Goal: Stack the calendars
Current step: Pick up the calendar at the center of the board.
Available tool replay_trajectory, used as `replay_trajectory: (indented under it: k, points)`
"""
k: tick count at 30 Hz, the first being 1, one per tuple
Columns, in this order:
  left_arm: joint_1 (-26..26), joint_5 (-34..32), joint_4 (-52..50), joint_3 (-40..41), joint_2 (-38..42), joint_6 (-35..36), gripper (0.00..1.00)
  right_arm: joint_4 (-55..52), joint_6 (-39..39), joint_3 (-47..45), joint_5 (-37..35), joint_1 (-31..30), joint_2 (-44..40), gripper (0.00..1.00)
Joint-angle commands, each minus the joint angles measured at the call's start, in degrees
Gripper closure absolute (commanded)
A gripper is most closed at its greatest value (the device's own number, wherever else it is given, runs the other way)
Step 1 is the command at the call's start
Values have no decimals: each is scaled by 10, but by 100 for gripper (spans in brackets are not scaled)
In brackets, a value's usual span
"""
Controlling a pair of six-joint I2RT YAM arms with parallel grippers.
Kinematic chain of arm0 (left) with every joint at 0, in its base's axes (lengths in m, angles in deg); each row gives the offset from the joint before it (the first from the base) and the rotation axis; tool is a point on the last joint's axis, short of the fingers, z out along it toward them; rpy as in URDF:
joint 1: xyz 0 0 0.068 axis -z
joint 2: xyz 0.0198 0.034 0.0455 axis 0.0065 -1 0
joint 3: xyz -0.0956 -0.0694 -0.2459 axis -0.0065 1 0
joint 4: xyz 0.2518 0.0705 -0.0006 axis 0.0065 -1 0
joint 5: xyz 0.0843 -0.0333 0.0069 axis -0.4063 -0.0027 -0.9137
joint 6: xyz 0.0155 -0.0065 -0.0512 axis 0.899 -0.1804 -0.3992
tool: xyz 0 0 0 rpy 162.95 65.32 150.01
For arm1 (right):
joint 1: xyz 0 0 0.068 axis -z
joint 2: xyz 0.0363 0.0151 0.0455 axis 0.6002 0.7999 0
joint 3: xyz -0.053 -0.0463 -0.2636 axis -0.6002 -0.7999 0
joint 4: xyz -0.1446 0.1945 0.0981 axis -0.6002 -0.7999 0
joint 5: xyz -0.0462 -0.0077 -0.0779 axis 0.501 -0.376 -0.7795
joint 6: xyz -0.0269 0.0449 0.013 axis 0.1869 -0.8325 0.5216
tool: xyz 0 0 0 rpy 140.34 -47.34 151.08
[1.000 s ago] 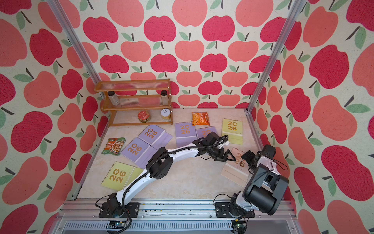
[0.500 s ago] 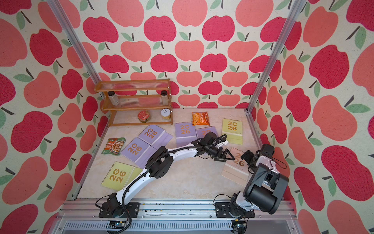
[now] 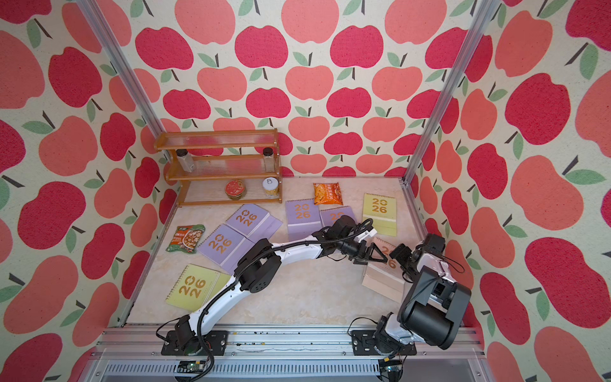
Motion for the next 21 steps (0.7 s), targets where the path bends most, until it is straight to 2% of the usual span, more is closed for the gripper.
replay_trajectory:
  k: [1,5,10,14,21]
  points:
    - [5,9,4,-10,32,27,3,-48,-7,-17,29,-8,16,15]
    - [2,-2,-25,-1,21,41,6,-48,-7,-19,28,-8,15,15]
    - [-5,-24,-52,20,19,58,17,-47,-7,-21,27,-8,14,15]
    - [-9,-36,-62,22,9,59,37,-46,-8,-20,25,-8,13,15]
    - [-14,-48,-58,34,1,50,81,-47,-6,-23,22,-8,8,15]
